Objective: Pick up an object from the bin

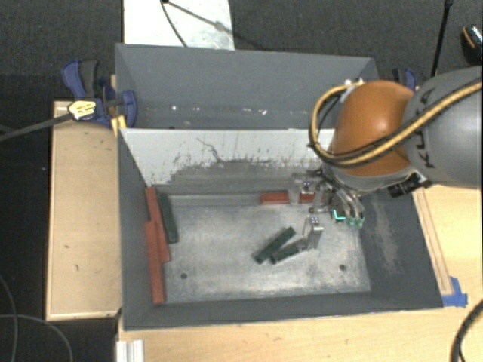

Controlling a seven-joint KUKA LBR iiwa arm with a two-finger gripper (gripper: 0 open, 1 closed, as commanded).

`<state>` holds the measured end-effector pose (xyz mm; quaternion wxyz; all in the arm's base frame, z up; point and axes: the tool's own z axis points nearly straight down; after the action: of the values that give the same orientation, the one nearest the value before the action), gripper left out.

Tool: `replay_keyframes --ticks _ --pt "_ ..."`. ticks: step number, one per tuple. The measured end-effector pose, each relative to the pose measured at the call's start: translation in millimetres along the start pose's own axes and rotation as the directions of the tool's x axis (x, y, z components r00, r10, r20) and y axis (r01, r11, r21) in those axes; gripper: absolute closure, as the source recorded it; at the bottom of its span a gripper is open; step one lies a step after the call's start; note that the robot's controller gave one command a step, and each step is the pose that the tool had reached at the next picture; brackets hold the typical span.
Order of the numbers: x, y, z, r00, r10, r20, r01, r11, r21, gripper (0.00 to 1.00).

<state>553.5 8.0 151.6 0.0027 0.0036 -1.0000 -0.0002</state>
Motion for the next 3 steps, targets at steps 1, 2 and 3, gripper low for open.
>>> replay_keyframes --ticks 1,2,3 --pt "2.0 16.7 84.3 0.991 -0.133 0.001 0.133 0.991 0.0 0.0" --pt "-0.4 16.4 78.0 0.991 -0.131 0.005 0.131 0.991 0.001 1.0" --pt "37.1 75.8 -45.7 0.985 -0.169 0.015 0.169 0.986 0.0 1.0"
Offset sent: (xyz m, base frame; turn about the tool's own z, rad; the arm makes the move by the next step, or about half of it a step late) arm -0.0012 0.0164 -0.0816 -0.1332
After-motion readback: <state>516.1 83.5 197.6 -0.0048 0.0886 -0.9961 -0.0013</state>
